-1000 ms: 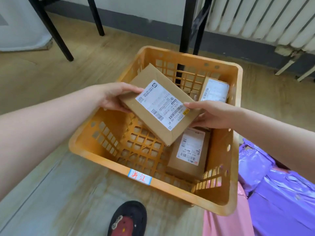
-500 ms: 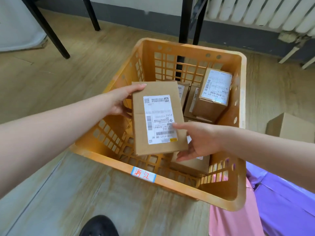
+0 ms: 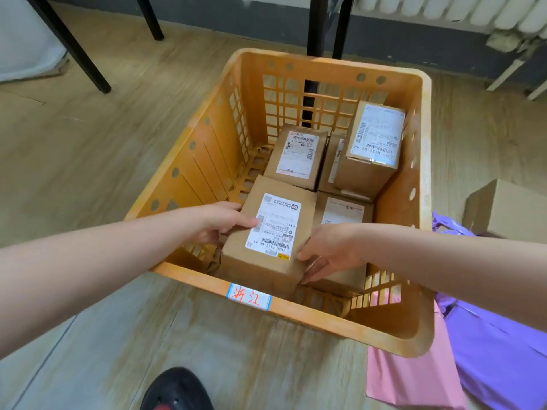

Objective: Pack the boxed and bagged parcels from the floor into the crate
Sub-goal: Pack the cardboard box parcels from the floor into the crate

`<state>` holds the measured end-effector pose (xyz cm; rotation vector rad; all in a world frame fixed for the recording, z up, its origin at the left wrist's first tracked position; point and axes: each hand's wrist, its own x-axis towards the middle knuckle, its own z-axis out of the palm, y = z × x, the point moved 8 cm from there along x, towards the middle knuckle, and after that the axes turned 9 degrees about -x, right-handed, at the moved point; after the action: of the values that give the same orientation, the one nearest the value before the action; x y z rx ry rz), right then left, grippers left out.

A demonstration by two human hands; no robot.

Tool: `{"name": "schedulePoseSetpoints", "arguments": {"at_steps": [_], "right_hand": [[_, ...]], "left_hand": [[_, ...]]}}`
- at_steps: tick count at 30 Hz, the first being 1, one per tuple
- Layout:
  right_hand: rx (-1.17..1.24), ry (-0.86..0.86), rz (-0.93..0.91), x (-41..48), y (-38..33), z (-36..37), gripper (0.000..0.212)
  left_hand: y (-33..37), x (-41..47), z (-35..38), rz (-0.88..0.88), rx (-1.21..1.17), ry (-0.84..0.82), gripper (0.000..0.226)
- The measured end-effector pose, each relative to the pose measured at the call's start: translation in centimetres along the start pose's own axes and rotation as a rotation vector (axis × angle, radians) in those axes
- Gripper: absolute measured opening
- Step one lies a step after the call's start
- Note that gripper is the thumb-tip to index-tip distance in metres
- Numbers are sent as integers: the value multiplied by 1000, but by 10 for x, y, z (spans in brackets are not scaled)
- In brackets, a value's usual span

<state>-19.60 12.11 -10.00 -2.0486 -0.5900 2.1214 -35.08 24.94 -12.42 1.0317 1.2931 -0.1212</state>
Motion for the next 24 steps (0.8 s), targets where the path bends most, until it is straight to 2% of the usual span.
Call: {"name": "schedulePoseSetpoints", "arguments": {"at_steps": [5, 8, 11, 13, 15, 18, 21, 24], "right_hand": [[-219, 92, -142, 8, -18, -9, 21], [-279, 75, -162, 8, -26, -12, 18], [-316, 142, -201, 2, -37, -23, 28], [-510, 248, -265, -7, -47, -31, 40], [-730, 398, -409, -25, -63, -41, 51], [-950, 567, -640, -63, -82, -52, 50], [-1078, 765, -824, -103, -86, -70, 39], [-1070, 973, -950, -139, -75, -97, 35]], "left_hand": [[-3, 1, 1, 31, 456, 52, 51], [0, 5, 1, 39, 511, 86, 52], [8, 8, -2, 73, 558, 171, 49], [9, 11, -3, 76, 577, 183, 53], [11, 11, -4, 63, 630, 196, 56], [37, 10, -2, 144, 861, 307, 64], [66, 7, 19, 254, 709, 406, 71], [109, -13, 62, 598, 524, 453, 64]]}}
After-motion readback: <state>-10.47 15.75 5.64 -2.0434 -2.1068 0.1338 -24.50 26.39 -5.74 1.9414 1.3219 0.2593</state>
